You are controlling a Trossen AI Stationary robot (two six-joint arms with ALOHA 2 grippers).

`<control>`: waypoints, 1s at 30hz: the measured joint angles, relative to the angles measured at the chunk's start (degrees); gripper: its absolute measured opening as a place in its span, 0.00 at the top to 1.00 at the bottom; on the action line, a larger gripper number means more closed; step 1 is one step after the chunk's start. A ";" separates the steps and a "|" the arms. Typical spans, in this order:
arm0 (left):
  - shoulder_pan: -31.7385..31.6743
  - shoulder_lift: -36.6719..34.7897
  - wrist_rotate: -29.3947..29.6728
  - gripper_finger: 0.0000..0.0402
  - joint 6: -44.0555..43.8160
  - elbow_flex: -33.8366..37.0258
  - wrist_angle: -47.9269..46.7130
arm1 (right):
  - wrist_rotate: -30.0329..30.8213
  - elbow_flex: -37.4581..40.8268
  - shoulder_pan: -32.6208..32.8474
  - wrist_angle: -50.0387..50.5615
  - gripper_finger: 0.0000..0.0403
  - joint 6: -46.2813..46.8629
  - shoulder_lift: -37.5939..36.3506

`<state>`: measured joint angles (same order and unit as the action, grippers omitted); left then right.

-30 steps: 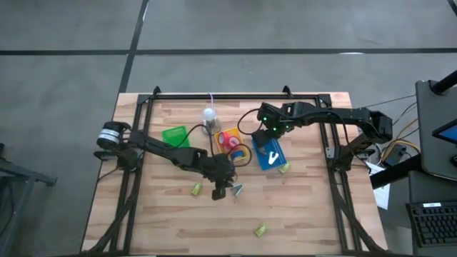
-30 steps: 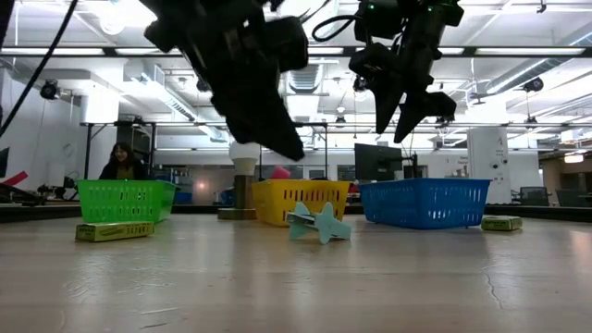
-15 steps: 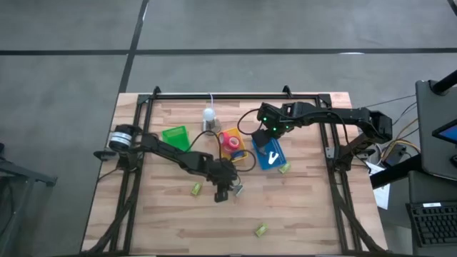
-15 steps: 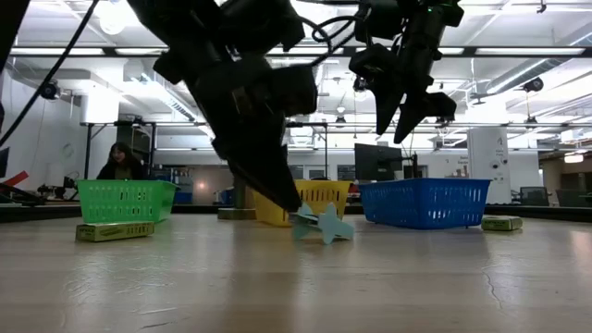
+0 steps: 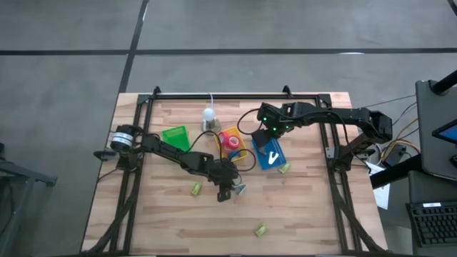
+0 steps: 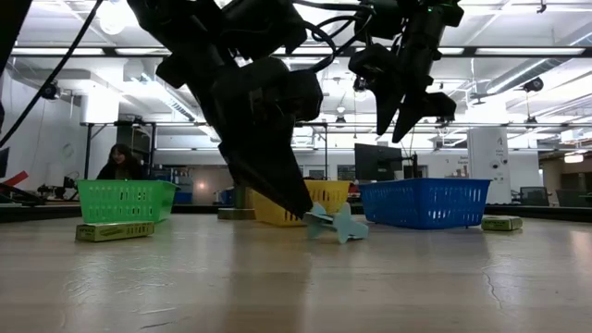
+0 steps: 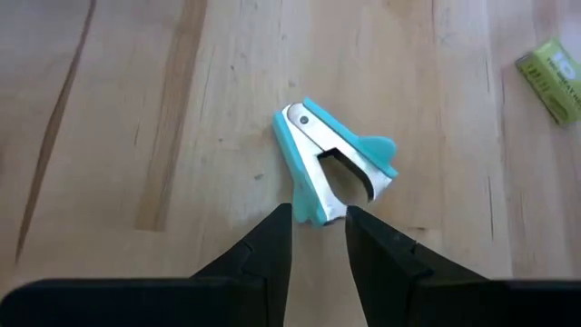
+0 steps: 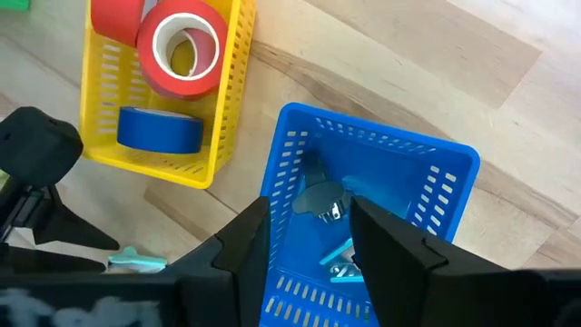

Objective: Pick and place Stapler, Stapler remover, tape
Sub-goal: Put the light blue staple remover into the blue basket

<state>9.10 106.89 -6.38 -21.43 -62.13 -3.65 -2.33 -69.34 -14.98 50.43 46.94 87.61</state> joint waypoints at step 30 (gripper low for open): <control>-0.76 1.74 0.14 0.93 2.27 0.37 4.59 | 1.05 0.02 0.02 -1.76 0.69 0.08 0.00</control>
<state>8.34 108.63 -6.24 -19.16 -61.76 0.94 -1.28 -69.32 -14.96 48.66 47.02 87.61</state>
